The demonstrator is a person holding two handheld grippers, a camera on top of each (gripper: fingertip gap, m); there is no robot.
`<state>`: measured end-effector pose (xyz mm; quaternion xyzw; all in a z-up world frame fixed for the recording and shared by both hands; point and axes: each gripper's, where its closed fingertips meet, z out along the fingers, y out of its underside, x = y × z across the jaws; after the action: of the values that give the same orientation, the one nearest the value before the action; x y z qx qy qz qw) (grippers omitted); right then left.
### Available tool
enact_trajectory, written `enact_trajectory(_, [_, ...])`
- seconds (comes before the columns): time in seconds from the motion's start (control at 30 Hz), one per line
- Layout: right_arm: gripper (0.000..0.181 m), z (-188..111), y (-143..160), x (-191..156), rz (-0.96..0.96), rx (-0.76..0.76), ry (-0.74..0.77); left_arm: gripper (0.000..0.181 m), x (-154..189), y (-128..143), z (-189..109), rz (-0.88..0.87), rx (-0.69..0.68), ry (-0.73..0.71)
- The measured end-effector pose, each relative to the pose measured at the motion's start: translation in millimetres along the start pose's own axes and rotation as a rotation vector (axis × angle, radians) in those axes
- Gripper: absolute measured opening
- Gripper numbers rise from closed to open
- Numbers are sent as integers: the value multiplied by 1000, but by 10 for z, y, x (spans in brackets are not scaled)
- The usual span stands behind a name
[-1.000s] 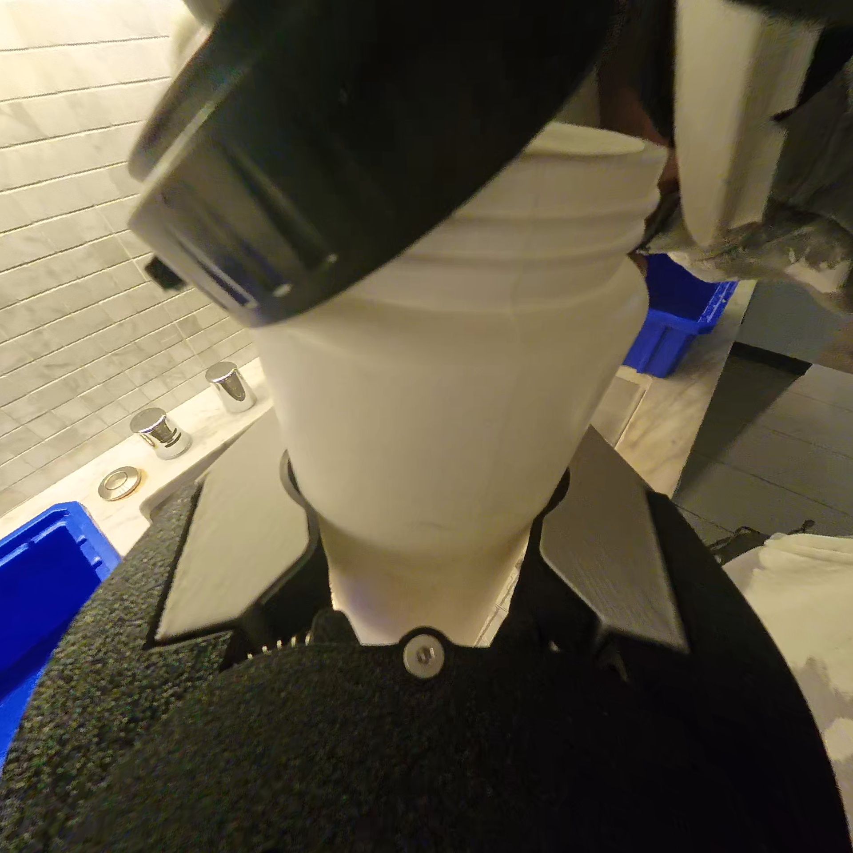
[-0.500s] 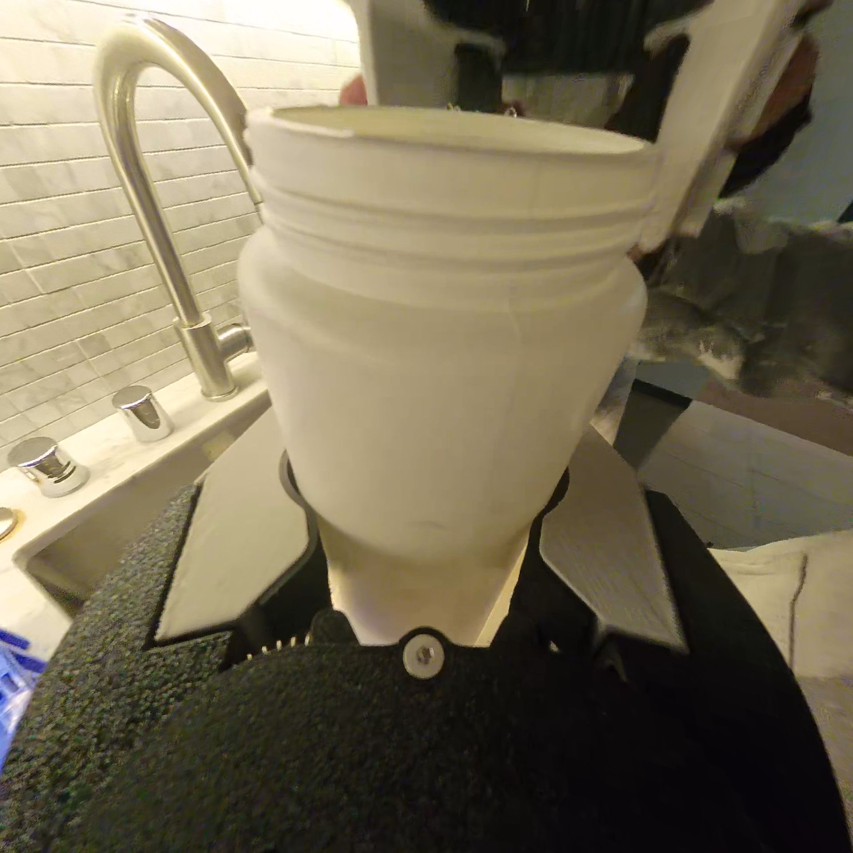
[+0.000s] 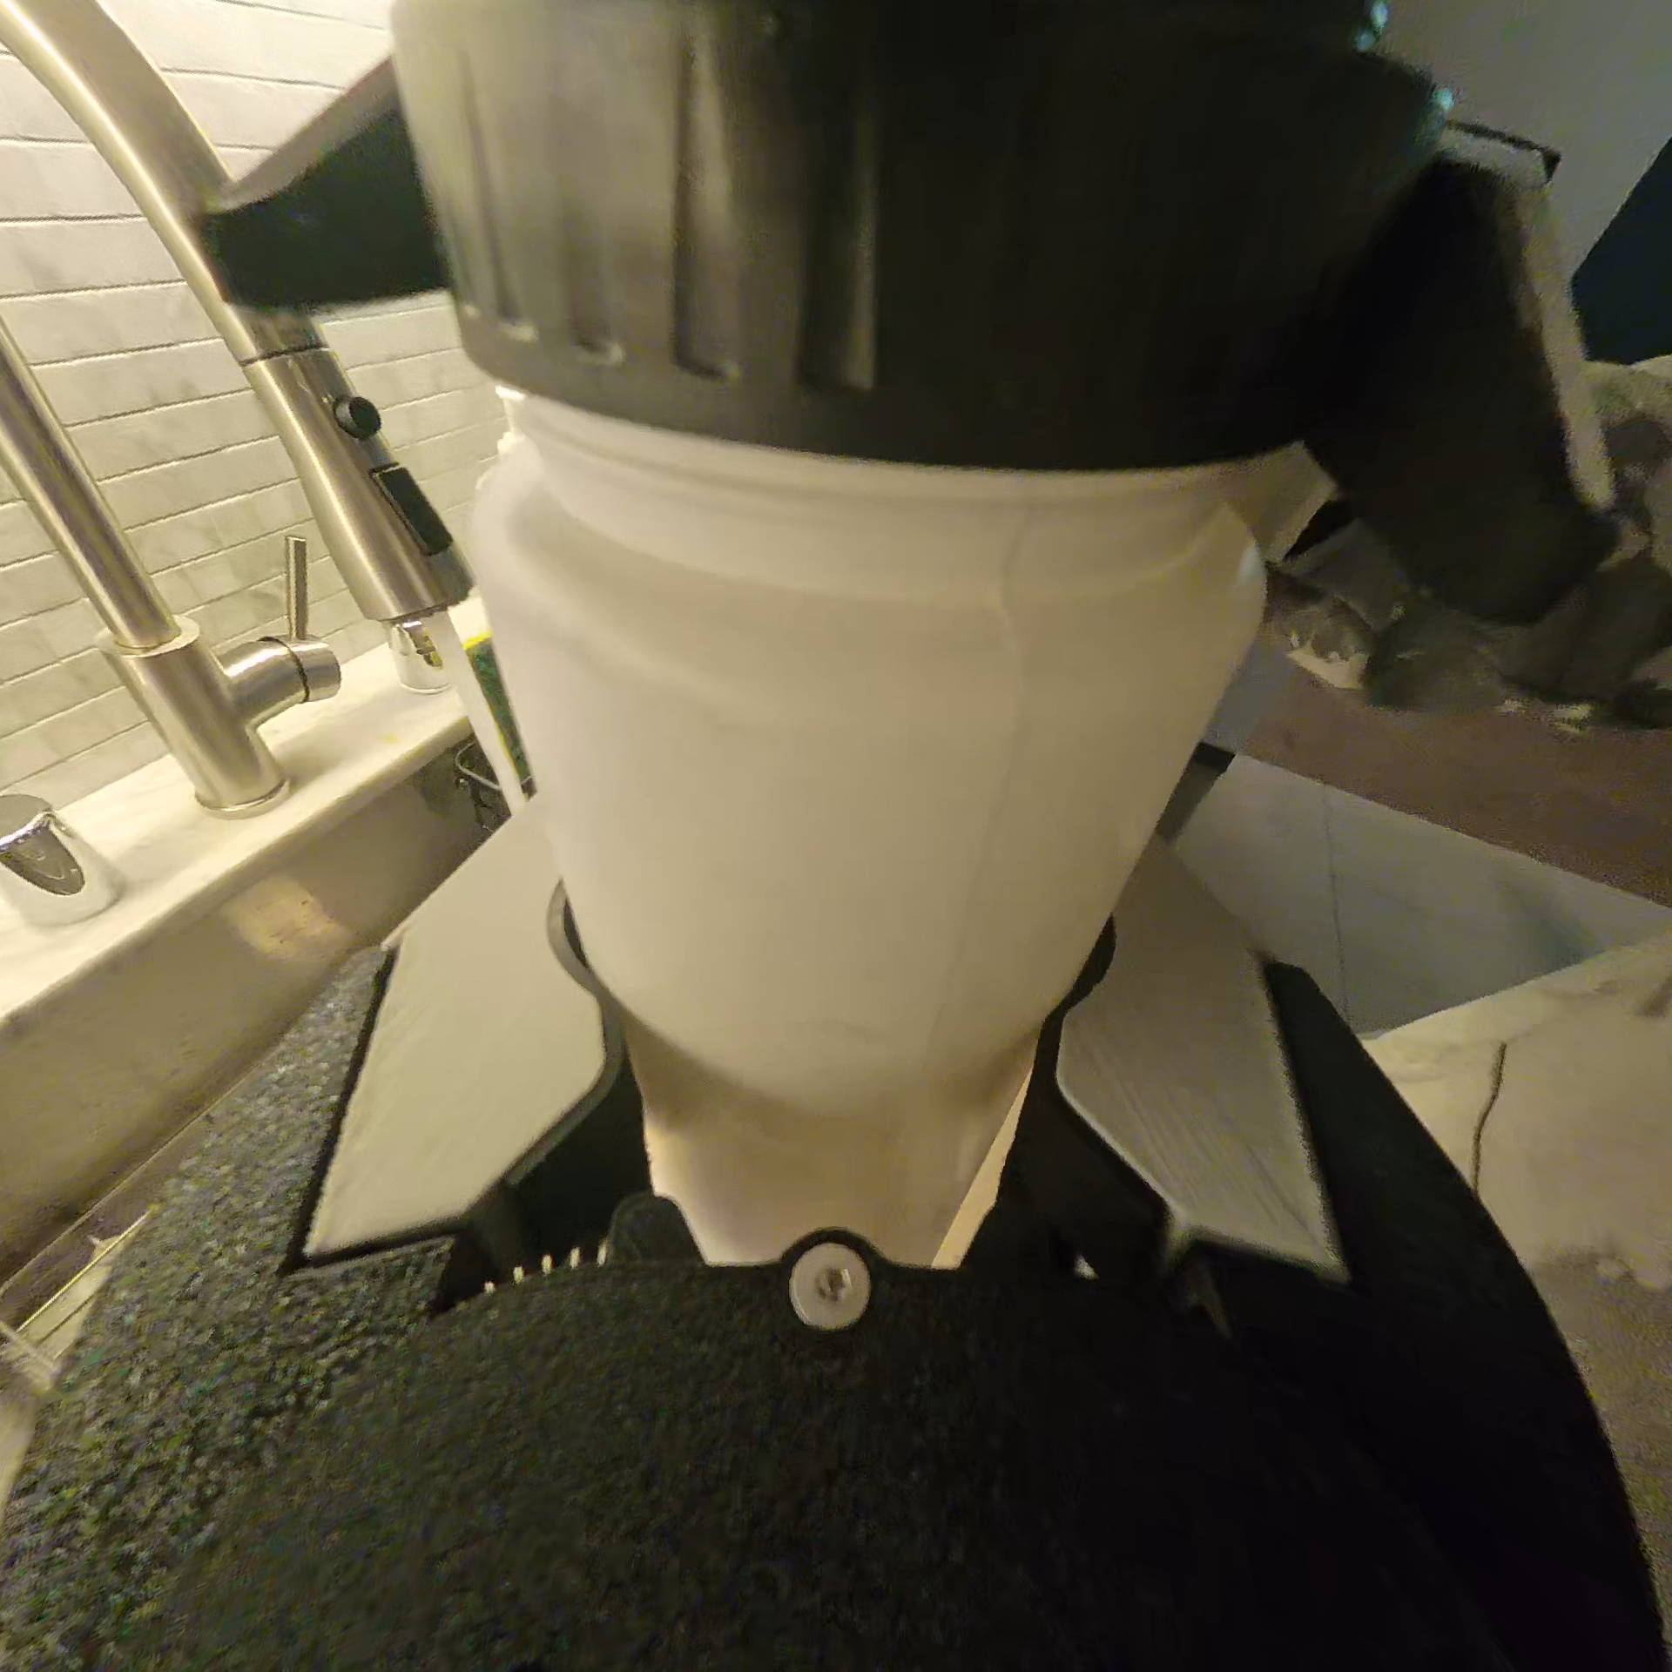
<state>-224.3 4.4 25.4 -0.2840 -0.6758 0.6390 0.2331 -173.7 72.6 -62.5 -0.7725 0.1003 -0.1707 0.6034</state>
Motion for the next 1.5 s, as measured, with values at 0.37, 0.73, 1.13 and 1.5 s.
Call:
enact_trajectory(0.37, [80,-204,67,428,-94,22,688,103,-348,-41,138,1,0,-263])
enact_trajectory(0.73, [96,-277,-92,245,47,-107,109,103,-235,-166,156,43,13,-163])
enact_trajectory(1.13, [79,-345,94,593,-1,-59,847,102,-498,-99,213,34,-23,-332])
enact_trajectory(1.5, [86,-335,-77,235,-16,-115,176,103,-260,-134,236,39,4,-183])
